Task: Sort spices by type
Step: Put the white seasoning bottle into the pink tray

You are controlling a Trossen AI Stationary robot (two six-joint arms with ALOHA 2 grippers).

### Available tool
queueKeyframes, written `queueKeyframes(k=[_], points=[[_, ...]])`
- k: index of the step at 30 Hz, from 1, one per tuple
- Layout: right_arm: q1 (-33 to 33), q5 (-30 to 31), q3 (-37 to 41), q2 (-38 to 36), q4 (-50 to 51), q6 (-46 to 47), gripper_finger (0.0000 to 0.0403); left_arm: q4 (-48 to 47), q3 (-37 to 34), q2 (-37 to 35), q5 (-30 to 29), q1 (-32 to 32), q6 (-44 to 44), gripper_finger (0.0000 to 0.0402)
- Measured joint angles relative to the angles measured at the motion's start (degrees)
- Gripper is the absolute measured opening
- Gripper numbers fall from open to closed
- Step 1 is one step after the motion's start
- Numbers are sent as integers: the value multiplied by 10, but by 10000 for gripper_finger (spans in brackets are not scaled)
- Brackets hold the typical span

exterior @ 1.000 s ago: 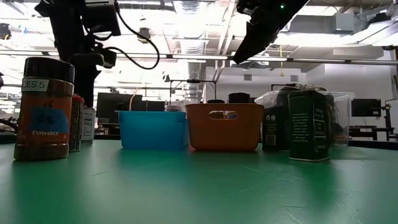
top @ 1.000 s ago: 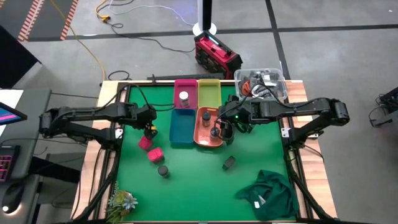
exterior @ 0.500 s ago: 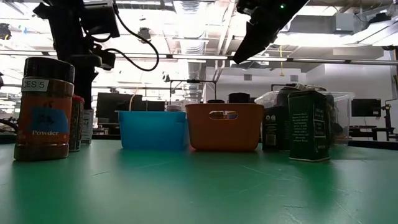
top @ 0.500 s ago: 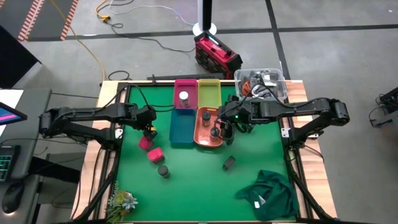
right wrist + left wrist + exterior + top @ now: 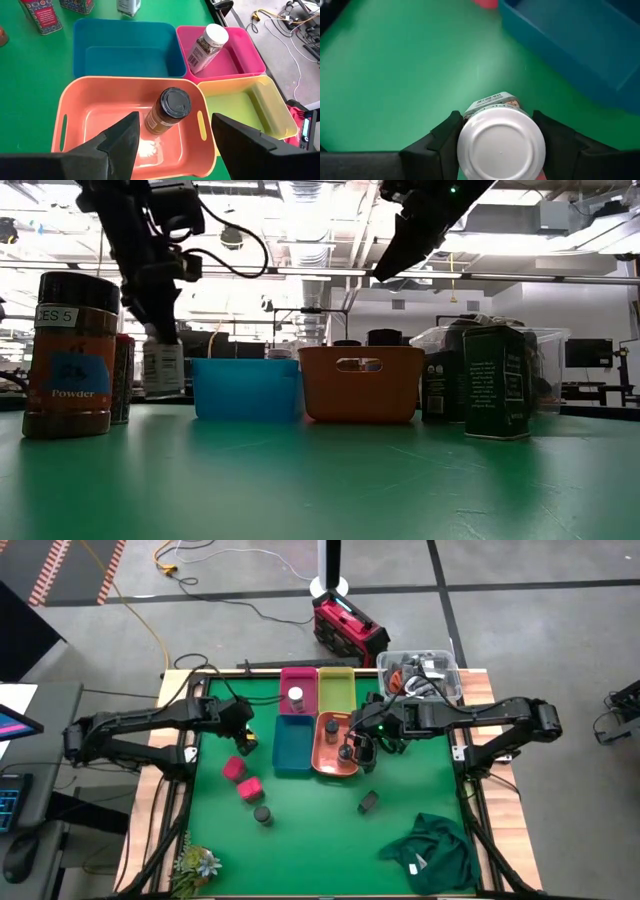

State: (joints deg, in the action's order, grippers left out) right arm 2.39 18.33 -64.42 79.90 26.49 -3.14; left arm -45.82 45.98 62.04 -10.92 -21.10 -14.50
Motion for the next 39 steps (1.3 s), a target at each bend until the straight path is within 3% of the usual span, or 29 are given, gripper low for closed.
queueKeyframes(k=[13, 18, 25, 31, 39], points=[[0, 0, 0, 0, 0, -2, 276, 197, 6, 0, 2, -94, 109, 199], [0, 0, 0, 0, 0, -2, 276, 214, 36, 0, -9, -123, 138, 199], [0, 0, 0, 0, -4, -4, 276, 354, 56, 10, -4, -138, 180, 199], [0, 0, 0, 0, -4, -3, 276, 404, 90, 88, 36, -154, 182, 199], [-1, 0, 0, 0, -3, -3, 276, 330, 234, 249, 61, -180, 212, 199]])
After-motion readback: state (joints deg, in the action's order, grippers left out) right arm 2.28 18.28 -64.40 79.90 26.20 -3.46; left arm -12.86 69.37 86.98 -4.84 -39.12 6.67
